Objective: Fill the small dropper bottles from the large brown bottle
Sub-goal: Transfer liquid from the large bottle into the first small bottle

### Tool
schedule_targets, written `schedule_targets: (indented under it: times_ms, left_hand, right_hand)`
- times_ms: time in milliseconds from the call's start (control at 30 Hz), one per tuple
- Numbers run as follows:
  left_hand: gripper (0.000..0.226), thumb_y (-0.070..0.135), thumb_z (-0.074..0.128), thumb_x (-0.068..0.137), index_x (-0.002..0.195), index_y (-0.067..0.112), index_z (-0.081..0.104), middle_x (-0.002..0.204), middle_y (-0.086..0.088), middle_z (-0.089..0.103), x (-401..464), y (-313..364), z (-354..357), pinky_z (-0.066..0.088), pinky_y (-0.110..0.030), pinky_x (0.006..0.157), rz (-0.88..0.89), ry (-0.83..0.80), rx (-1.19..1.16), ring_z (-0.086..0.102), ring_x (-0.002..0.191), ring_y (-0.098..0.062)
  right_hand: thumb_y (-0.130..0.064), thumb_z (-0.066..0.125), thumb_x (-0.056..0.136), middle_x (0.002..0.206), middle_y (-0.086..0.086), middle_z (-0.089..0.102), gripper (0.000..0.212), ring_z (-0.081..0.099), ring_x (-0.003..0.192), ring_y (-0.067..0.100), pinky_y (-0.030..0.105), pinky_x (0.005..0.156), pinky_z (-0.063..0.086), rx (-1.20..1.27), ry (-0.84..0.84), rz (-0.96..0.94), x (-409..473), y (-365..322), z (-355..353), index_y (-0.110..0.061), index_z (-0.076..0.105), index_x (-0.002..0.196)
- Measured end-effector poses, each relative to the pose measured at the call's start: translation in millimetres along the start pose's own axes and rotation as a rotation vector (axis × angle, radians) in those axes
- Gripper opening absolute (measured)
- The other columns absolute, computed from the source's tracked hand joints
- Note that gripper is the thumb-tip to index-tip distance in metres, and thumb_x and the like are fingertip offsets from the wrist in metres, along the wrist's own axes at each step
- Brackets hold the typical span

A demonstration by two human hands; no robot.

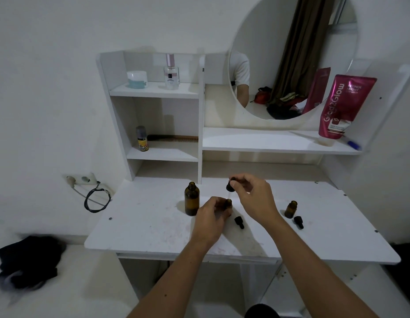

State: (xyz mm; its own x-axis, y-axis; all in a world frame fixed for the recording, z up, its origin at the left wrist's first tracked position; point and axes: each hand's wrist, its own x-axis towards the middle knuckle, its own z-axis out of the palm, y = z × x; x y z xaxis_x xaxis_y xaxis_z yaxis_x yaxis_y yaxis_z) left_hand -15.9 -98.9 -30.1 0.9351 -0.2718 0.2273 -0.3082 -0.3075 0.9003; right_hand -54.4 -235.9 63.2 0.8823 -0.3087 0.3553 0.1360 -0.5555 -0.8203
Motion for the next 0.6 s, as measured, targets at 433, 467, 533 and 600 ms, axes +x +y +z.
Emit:
schedule_targets:
  times_ms: [433,467,533,600]
  left_hand:
    - [0.024,0.019,0.08,0.086,0.108,0.02,0.07,0.098,0.011,0.075,-39,-9,-69,0.06,-0.026,0.081,-0.071,0.119,-0.14,0.072,0.084,-0.007]
    - [0.021,0.019,0.081,0.086,0.104,0.02,0.07,0.095,0.01,0.075,-39,-11,-77,0.061,-0.029,0.078,-0.076,0.142,-0.129,0.072,0.081,-0.009]
    - [0.02,0.02,0.083,0.084,0.099,0.02,0.07,0.088,0.008,0.074,-37,-15,-91,0.061,-0.029,0.073,-0.079,0.209,-0.116,0.069,0.076,-0.01]
    - [0.028,0.023,0.086,0.08,0.1,0.021,0.067,0.088,0.006,0.071,-31,-16,-100,0.059,-0.023,0.072,-0.083,0.274,-0.087,0.067,0.079,-0.01]
  right_hand:
    - [-0.016,0.068,0.097,0.103,-0.01,0.076,0.014,0.07,0.097,-0.002,0.007,0.085,0.049,0.243,0.052,-0.092,14,-65,-2,-0.017,0.075,0.11]
    - [-0.015,0.068,0.098,0.103,-0.01,0.076,0.014,0.07,0.097,-0.002,0.006,0.084,0.049,0.269,0.05,-0.1,16,-69,3,-0.016,0.075,0.11]
    - [-0.014,0.068,0.098,0.103,-0.009,0.076,0.015,0.07,0.097,-0.001,0.007,0.085,0.05,0.306,0.05,-0.111,19,-77,12,-0.014,0.075,0.11]
    - [-0.014,0.068,0.098,0.102,-0.01,0.076,0.014,0.071,0.097,0.001,0.01,0.087,0.051,0.313,0.054,-0.119,22,-81,20,-0.014,0.075,0.11]
